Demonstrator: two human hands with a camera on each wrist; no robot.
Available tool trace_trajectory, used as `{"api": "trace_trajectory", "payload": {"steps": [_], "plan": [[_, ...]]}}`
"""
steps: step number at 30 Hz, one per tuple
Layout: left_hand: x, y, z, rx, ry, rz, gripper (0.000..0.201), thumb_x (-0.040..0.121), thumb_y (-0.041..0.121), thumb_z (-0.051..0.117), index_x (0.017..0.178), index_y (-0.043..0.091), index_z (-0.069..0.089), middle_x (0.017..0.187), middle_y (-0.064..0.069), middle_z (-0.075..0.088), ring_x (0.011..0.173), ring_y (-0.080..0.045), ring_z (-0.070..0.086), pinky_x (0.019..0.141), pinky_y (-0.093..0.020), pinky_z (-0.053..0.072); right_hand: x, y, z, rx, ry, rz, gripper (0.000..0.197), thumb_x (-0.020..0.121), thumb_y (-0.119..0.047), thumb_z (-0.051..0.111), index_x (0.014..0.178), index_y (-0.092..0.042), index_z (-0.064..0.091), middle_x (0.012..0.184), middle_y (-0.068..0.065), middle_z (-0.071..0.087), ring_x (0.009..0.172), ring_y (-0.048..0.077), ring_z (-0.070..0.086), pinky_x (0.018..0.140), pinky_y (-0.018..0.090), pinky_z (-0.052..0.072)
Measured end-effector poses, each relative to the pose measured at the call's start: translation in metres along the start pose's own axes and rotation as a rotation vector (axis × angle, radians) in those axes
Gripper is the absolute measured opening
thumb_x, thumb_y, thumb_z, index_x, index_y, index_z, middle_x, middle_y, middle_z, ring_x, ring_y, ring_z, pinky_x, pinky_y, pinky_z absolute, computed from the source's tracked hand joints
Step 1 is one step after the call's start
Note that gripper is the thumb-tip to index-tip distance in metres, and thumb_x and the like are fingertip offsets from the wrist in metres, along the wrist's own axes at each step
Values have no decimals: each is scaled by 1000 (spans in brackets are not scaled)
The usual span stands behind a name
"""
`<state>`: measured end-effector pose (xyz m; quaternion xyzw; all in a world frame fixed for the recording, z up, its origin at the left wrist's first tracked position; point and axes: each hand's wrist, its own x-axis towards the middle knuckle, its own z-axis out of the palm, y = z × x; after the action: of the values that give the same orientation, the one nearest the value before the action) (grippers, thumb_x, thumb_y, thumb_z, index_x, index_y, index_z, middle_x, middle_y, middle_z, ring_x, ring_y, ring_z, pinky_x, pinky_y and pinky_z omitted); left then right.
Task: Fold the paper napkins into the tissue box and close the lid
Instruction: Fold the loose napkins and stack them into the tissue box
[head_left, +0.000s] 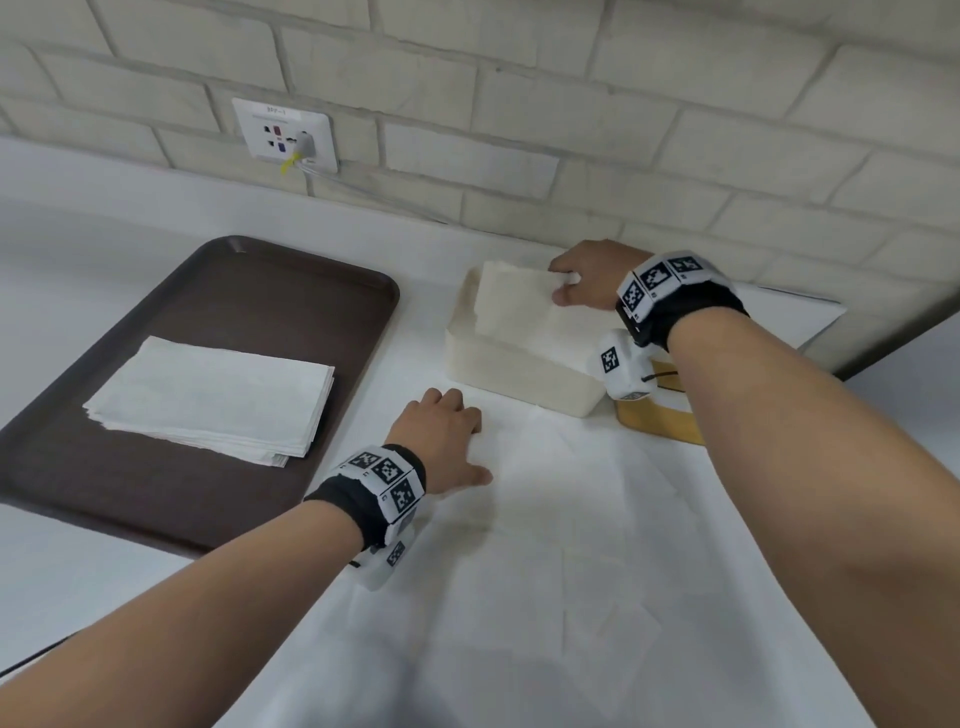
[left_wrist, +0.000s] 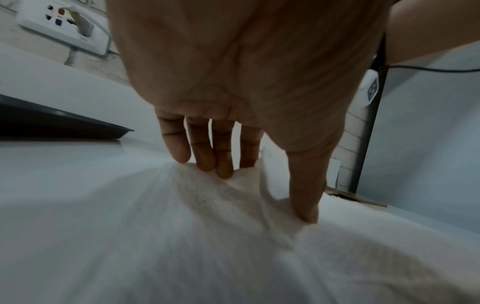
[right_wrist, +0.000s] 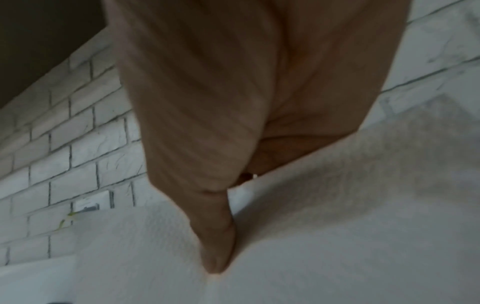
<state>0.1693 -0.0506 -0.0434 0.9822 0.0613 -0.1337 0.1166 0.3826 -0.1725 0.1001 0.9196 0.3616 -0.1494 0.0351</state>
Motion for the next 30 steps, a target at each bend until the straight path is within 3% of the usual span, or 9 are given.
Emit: {"api": "trace_trajectory", "payload": {"steps": [2, 6, 9, 12, 15, 17, 22, 27, 30], "plan": [[0, 0, -3, -5, 10, 19, 63, 81, 65, 72, 128, 25, 59, 130, 1, 49, 121, -24, 43, 99, -35, 39, 6, -3, 5, -3, -19, -20, 47, 102, -35, 59, 145, -16, 53, 147, 11, 53, 129, 31, 53, 102, 36, 43], [-2, -2, -9, 49, 10, 91, 57, 81, 62, 74, 124, 26, 61, 138, 3, 46, 130, -24, 41, 111, -36, 32, 13, 9, 14, 10, -66, 1, 44, 97, -26, 67, 137, -13, 57, 136, 11, 60, 119, 29, 58, 84, 29, 42], [-2, -1, -14, 56, -26, 117, 56, 84, 54, 75, 126, 23, 55, 119, 4, 61, 113, -23, 55, 113, -38, 34, 12, 19, 5, 66, -45, -8, 37, 96, -25, 68, 131, -13, 62, 129, 10, 64, 114, 29, 60, 87, 32, 45], [-1, 1, -17, 16, -133, 95, 58, 90, 46, 71, 139, 23, 50, 111, 1, 68, 103, -26, 64, 103, -37, 41, 9, 20, -3, 153, -49, -54, 33, 94, -29, 71, 126, -22, 66, 117, -1, 67, 105, 22, 63, 85, 31, 44], [0, 0, -20, -16, -184, 77, 39, 97, 38, 64, 133, 23, 60, 123, 0, 63, 109, -28, 64, 86, -34, 47, 13, 17, 4, 89, -103, -58, 36, 91, -36, 73, 124, -25, 66, 116, -3, 68, 104, 22, 64, 91, 35, 49], [-2, -4, -23, -53, -181, 62, 35, 98, 37, 62, 131, 25, 64, 125, 0, 63, 111, -27, 63, 87, -36, 52, 18, 18, 13, 83, -127, -26, 39, 89, -36, 75, 124, -23, 63, 121, -1, 69, 106, 24, 65, 96, 38, 51], [-13, -20, -46, -134, -78, 27, 18, 99, 32, 60, 117, 32, 64, 88, 3, 55, 101, -30, 64, 77, -35, 48, 25, 26, 20, 131, -48, -32, 39, 92, -19, 72, 130, -17, 62, 134, 6, 64, 123, 25, 59, 99, 33, 46], [-35, -26, -76, -177, 109, 128, 23, 103, 29, 57, 124, 31, 67, 100, -3, 72, 96, -31, 64, 81, -43, 55, 22, 34, 9, 212, -51, -69, 19, 91, -24, 74, 108, -30, 67, 122, -3, 70, 122, 17, 61, 104, 36, 46], [-47, -25, -90, -219, 237, 239, 20, 103, 25, 57, 119, 26, 69, 100, 2, 74, 89, -30, 66, 76, -47, 57, 21, 35, 18, 180, -107, -41, 30, 92, -30, 74, 121, -27, 66, 131, -3, 66, 126, 20, 59, 107, 37, 45]]}}
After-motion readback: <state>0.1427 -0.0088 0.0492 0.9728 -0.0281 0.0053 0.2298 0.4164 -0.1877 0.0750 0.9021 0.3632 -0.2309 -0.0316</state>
